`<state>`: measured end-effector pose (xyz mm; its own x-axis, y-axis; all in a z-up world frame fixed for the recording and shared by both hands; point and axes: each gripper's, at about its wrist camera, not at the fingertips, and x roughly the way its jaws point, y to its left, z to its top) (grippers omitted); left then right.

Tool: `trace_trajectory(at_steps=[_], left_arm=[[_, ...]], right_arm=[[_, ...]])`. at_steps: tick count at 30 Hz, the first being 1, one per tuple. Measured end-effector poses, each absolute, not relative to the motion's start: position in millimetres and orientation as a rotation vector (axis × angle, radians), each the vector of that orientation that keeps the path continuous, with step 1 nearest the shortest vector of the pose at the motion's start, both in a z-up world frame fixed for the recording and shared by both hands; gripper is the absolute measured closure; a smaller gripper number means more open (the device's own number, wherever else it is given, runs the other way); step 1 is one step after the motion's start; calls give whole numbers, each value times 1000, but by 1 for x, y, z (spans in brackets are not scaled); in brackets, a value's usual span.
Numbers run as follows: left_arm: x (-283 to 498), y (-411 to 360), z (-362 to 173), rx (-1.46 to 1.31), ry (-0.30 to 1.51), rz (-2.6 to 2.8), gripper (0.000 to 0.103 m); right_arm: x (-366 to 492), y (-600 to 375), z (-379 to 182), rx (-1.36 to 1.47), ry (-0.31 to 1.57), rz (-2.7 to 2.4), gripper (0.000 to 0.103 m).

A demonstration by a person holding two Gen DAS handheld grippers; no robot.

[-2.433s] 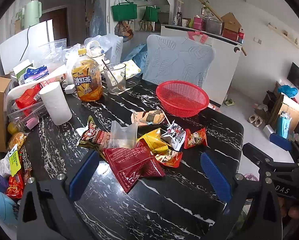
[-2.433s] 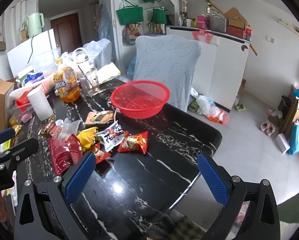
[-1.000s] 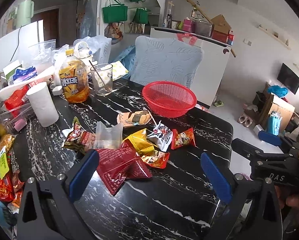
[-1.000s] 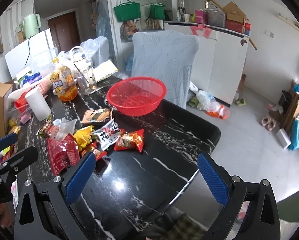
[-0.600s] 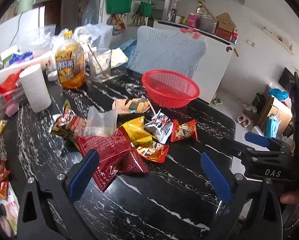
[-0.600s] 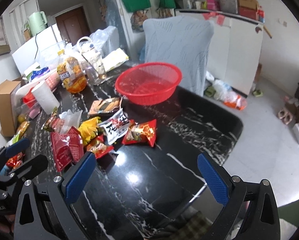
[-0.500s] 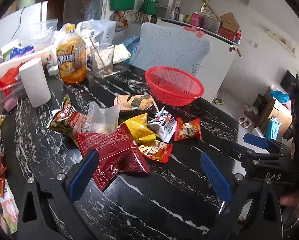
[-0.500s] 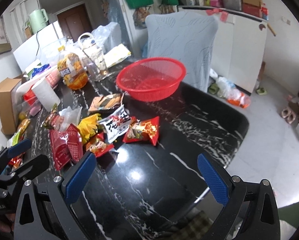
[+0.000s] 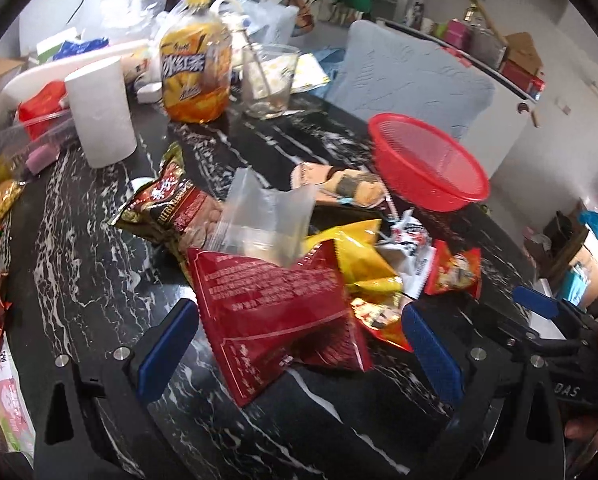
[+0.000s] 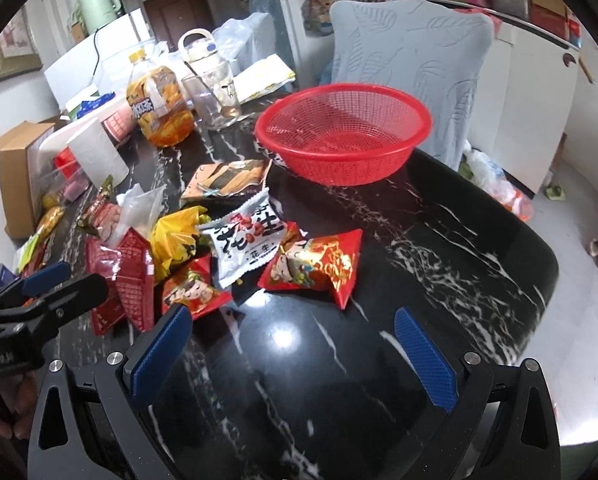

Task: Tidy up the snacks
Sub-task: 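Grasp the large red snack bag with the left tool while the right tool grasps the red-gold cartoon packet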

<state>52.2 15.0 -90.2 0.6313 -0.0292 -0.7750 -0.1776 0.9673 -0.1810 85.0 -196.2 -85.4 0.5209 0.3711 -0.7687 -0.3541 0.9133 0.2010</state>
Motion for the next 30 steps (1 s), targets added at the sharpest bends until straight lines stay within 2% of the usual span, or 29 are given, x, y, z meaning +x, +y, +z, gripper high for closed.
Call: trace_trajectory(at_steps=[16,22,25,27,28,30], left_arm=[[80,17,-123,-190,943,104,0],[81,36,-133,-258,971,86,0],[76,42,-130,-236,941,86,0],[75,45,-131,-234,930,84,0],[74,45,-132,-242,928,78,1],[71,45,-133,-235,914,83,9]], right_arm=[[117,-195,-97,-22,938,425,0],[125,-187,-101,-70,939,388,0],[128,-184,-104,-81,946,380,5],[129,-181,-106,-86,950,375,11],[129,-179,-107,-87,949,376,18],[129,-174,-110,-99,951,384,24]])
